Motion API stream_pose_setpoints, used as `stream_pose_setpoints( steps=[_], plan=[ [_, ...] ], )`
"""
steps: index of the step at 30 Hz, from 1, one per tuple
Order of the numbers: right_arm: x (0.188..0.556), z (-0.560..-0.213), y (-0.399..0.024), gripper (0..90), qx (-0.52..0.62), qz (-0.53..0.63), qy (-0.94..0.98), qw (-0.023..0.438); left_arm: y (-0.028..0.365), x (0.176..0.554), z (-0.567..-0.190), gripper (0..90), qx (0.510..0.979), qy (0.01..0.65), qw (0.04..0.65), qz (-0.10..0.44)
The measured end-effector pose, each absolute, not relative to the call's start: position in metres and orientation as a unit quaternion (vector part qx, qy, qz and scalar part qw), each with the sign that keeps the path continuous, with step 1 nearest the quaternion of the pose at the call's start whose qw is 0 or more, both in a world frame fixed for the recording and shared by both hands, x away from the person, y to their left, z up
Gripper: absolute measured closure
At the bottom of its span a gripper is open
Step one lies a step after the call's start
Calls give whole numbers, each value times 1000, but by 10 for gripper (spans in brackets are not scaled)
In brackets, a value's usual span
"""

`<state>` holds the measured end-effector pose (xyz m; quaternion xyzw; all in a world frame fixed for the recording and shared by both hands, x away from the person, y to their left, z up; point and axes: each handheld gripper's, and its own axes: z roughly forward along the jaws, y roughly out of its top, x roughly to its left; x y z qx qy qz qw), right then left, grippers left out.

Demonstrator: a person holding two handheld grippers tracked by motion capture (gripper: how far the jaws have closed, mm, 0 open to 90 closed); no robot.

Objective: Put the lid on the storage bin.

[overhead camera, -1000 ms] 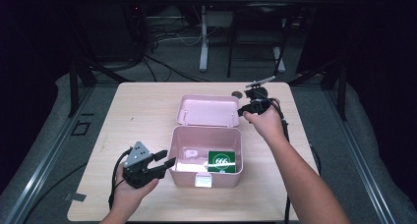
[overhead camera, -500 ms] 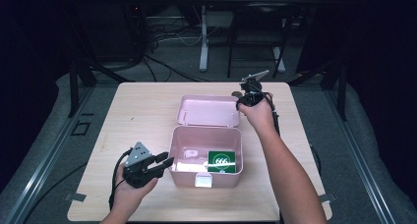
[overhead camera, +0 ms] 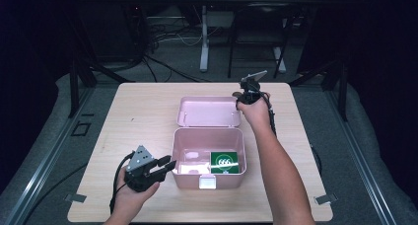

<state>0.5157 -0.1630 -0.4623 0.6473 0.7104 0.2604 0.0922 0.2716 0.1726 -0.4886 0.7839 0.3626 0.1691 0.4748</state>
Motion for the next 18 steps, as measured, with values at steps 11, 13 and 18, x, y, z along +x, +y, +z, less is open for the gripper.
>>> stream_pose_setpoints(
  steps=[11, 13, 18],
  plan=[
    [526, -473, -157, 815, 659, 251, 703, 92, 171, 271, -489, 704, 784, 361, 473, 177],
    [527, -474, -157, 837, 660, 252, 702, 90, 171, 271, -489, 705, 783, 362, 474, 177],
    [525, -470, -156, 850, 666, 254, 695, 95, 171, 271, -489, 705, 783, 362, 474, 177]
  ],
)
